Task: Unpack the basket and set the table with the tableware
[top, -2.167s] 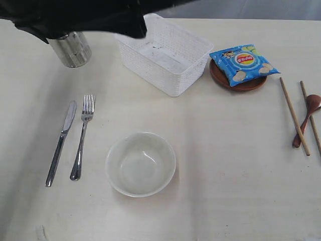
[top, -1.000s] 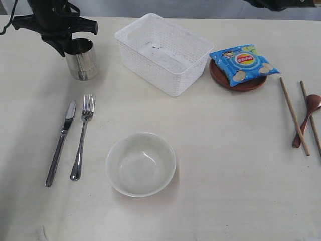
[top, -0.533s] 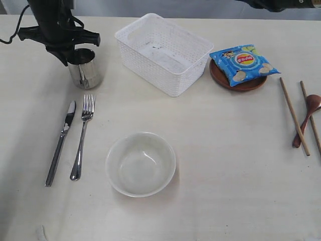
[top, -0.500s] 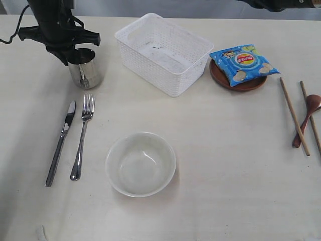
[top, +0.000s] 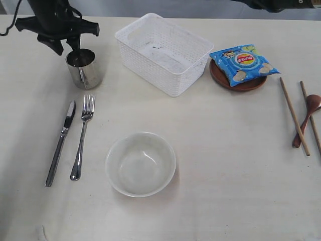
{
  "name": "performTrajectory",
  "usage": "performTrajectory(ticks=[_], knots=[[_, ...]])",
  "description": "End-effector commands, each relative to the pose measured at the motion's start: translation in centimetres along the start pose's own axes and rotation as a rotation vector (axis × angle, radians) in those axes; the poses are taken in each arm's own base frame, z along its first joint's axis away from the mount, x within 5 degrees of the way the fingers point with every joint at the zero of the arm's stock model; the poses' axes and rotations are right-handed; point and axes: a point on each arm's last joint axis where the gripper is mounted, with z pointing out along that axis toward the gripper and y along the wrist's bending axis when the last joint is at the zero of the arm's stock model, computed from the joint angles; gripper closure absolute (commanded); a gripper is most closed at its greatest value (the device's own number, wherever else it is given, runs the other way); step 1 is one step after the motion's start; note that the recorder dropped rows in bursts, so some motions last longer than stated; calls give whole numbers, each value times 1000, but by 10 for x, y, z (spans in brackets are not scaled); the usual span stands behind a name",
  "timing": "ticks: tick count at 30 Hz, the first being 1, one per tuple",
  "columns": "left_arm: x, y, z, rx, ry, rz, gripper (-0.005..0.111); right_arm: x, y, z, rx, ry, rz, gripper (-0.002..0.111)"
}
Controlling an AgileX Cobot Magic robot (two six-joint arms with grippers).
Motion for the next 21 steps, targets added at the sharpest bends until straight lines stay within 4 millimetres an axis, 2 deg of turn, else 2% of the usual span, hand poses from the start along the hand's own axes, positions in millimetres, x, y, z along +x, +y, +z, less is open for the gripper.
performTrajectory(ticks=[1, 4, 8, 12, 15, 17, 18, 21], knots=[[-2, 3, -61, 26, -162, -17, 65, 1, -2, 0, 3, 2, 2, 108], [5, 4, -95, 39, -225, -32, 71, 1, -2, 0, 3, 2, -40, 108], [24, 4, -131, 90, -277, -49, 107, 1, -1, 1, -1, 4, -46, 108], [50, 3, -153, 147, -326, -34, 107, -4, -6, 13, -19, 9, -132, 108], [75, 5, -169, 193, -387, -35, 107, -16, -15, 23, 19, -14, -131, 108], [92, 3, -180, 257, -440, -18, 107, -25, -14, 26, 4, -38, -226, 108], [101, 3, -186, 292, -473, -11, 107, -30, -13, 27, -5, -74, -212, 108], [129, 4, -202, 353, -543, -13, 107, -46, -26, 21, 152, -232, 93, 109]])
